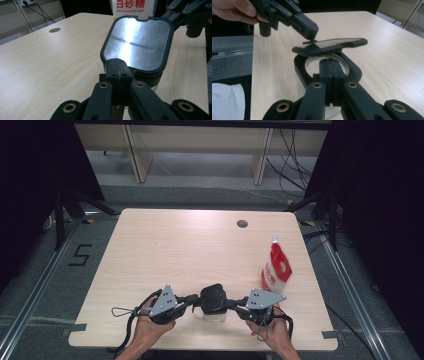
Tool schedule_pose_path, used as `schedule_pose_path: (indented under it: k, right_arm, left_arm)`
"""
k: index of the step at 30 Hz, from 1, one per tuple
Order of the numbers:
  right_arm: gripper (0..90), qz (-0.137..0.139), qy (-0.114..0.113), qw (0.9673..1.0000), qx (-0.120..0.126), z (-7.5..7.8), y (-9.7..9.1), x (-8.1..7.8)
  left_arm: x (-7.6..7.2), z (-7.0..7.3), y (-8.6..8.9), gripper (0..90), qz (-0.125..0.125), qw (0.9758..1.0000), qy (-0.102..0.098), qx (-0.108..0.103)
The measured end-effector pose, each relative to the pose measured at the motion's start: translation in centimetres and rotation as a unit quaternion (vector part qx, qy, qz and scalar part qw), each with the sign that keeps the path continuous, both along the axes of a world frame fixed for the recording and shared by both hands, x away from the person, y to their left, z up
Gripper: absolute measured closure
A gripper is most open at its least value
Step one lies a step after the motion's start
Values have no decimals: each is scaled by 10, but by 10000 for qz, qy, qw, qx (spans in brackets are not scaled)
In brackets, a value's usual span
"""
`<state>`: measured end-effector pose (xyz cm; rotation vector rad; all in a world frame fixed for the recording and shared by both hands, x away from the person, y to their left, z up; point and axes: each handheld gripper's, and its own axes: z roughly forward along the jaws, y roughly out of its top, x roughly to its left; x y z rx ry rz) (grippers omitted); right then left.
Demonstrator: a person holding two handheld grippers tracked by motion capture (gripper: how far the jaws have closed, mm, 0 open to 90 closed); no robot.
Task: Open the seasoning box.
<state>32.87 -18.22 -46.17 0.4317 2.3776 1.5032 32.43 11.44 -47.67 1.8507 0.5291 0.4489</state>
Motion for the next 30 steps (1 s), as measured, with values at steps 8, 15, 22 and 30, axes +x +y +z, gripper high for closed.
schedule_pose_path:
  k: [8, 15, 22, 30]
  right_arm:
    - [900, 83, -2, 10000, -9, 4, 6, -2]
    - [900, 35, -49, 10000, 74, 7, 10, -3]
    - [900, 97, -72, 9999, 77, 12, 16, -5]
    - [900, 161, -133, 9998, 28, 16, 28, -5]
  left_arm:
    - [2, 2, 5, 842, -109, 9999, 94, 28]
    - [-2, 2, 17, 821, -129, 9997, 173, 91]
    - [-15, -12, 28, 728, -287, 9977, 492, 369]
    - [-14, -17, 37, 588, -119, 9970, 640, 409]
